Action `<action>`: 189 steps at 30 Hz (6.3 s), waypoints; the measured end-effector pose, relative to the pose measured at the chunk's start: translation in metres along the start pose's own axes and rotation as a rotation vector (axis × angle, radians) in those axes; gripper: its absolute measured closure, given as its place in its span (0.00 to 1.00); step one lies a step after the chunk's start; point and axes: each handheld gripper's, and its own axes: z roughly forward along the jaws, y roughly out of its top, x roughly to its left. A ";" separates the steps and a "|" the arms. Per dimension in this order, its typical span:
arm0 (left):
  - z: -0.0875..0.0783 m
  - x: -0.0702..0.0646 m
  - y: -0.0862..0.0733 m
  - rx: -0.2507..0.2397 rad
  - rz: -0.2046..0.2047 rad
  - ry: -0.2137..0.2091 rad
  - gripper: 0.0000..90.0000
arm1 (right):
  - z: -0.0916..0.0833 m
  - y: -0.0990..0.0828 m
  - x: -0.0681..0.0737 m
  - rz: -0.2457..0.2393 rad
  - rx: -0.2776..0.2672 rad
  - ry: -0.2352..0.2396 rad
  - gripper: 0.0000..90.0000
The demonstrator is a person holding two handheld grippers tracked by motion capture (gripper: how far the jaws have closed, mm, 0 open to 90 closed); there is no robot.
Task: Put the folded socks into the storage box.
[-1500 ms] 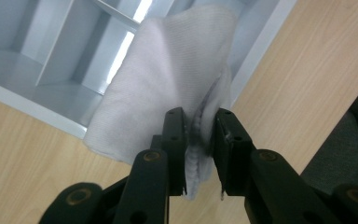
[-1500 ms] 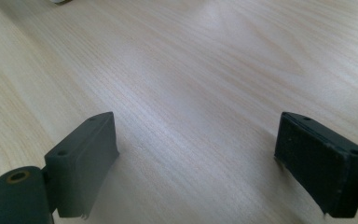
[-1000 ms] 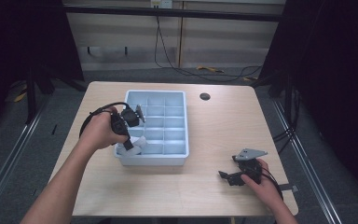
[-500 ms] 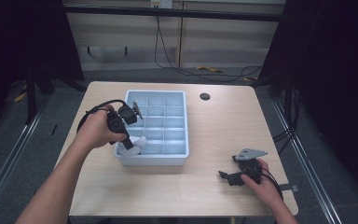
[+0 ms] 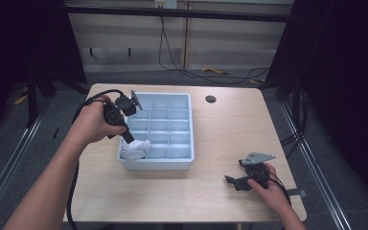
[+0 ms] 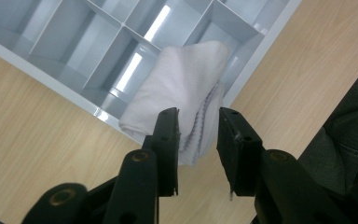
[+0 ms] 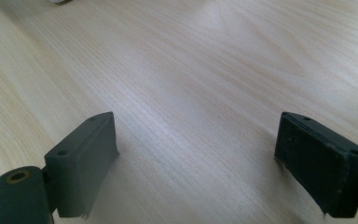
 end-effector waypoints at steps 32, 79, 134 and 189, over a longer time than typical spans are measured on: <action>0.007 0.002 0.008 0.041 -0.091 -0.036 1.00 | 0.000 0.000 0.000 0.000 0.000 0.000 0.13; 0.075 0.010 0.005 0.131 -0.073 -0.002 1.00 | 0.000 0.000 0.000 0.000 0.002 0.001 0.13; 0.132 0.015 -0.007 0.128 -0.131 -0.059 1.00 | 0.000 0.000 0.000 0.000 0.000 0.004 0.13; 0.074 0.023 0.021 0.081 -0.136 -0.019 1.00 | 0.000 0.000 0.000 0.002 -0.001 0.003 0.13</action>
